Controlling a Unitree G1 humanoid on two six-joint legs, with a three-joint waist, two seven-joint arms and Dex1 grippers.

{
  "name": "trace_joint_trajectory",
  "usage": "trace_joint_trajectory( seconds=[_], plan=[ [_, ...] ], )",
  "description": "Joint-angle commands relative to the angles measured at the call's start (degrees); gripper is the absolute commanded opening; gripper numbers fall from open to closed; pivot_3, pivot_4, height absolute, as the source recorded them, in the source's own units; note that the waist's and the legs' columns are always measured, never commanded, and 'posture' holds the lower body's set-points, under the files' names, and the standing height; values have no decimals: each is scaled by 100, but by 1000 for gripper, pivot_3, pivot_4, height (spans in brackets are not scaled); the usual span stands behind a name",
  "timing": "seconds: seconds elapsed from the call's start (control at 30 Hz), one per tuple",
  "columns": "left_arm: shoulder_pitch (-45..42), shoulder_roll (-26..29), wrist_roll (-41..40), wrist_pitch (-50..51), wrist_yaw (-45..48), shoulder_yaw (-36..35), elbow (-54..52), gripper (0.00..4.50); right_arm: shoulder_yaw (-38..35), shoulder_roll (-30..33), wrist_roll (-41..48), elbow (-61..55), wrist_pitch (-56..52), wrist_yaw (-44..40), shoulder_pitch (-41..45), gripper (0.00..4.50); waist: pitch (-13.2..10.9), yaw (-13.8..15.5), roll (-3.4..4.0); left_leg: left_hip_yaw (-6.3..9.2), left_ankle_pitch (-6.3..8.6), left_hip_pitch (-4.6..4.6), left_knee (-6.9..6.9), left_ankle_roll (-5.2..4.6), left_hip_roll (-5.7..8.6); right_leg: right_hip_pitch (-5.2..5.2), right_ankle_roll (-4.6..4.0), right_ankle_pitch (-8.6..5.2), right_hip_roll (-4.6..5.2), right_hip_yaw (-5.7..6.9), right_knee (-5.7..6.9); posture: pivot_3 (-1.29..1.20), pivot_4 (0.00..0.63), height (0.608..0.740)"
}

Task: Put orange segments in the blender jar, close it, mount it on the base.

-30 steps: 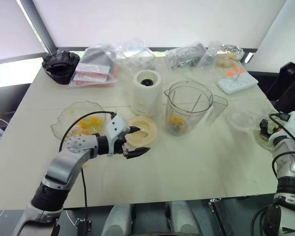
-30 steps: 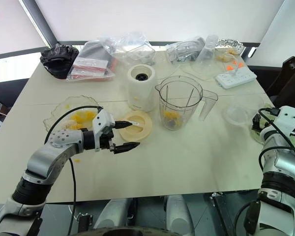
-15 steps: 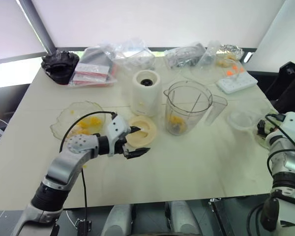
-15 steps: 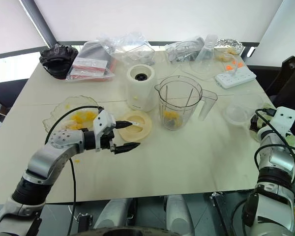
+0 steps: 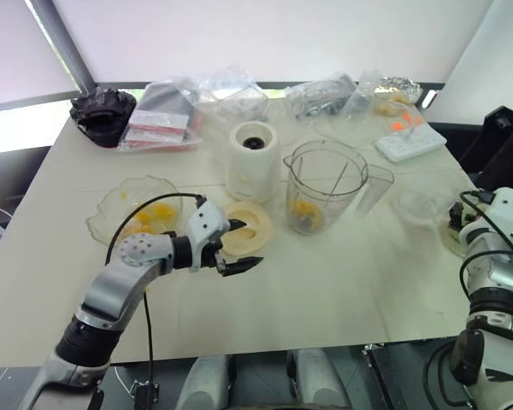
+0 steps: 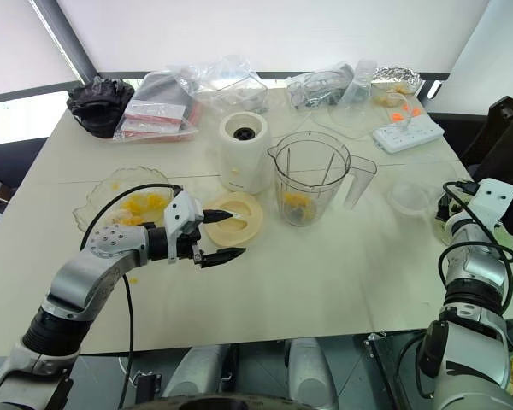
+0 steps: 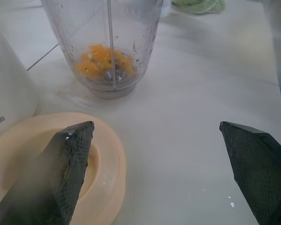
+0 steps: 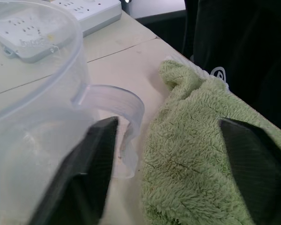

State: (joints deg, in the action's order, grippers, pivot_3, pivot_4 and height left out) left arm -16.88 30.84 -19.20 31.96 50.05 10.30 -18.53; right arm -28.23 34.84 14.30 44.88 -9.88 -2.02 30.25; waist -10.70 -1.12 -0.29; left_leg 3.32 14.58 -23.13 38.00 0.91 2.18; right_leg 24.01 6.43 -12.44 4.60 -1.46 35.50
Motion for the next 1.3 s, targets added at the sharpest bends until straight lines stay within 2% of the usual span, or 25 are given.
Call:
trace_joint_trajectory(
  seconds=[0.03, 0.13, 0.43, 0.6, 0.83, 1.3],
  plan=[
    [-113, 14, 12, -135, 0, 2, -131, 4500, -26, 114, 4, -85, 117, 2, 110, 1522, 0, 12, 0, 0, 0, 0, 0, 0, 0, 0, 0, 0, 0, 0, 0, 0, 150, 740],
    [-112, 18, 18, -145, 2, 22, -133, 4500, -18, 89, 25, -129, 106, -8, 64, 34, 0, 17, 0, 1, 0, -1, 0, 0, 0, 0, -1, 0, 1, 0, -1, 0, 150, 740],
    [-155, 19, 38, -177, 20, 44, -86, 4500, -39, 8, 110, -290, 60, -29, -79, 34, -1, 28, -3, 9, 2, 61, -8, -3, -1, -71, -4, -5, 0, 4, -25, 0, 150, 740],
    [-152, 13, 43, -177, 30, 50, -90, 4500, -176, -167, 363, -533, -14, -36, -179, 34, -1, 23, -3, 10, 2, 63, -8, -3, -2, -72, -3, -5, 0, 4, -25, 0, 150, 740],
    [-159, 4, 28, -190, 41, 53, -83, 4500, -994, -983, 1590, -1575, -358, 101, -201, 34, -6, -18, 2, 12, 3, 70, -18, -4, -10, -67, -3, -5, -2, -1, -24, 0, 150, 740],
    [-211, 18, 40, -250, 130, 73, -12, 4500, -947, -1355, 2016, -2857, -371, -62, -524, 34, -9, 7, 9, 12, 3, 69, -34, -4, -8, -57, -1, -7, 2, -7, -25, 0, 150, 740]
  ],
)
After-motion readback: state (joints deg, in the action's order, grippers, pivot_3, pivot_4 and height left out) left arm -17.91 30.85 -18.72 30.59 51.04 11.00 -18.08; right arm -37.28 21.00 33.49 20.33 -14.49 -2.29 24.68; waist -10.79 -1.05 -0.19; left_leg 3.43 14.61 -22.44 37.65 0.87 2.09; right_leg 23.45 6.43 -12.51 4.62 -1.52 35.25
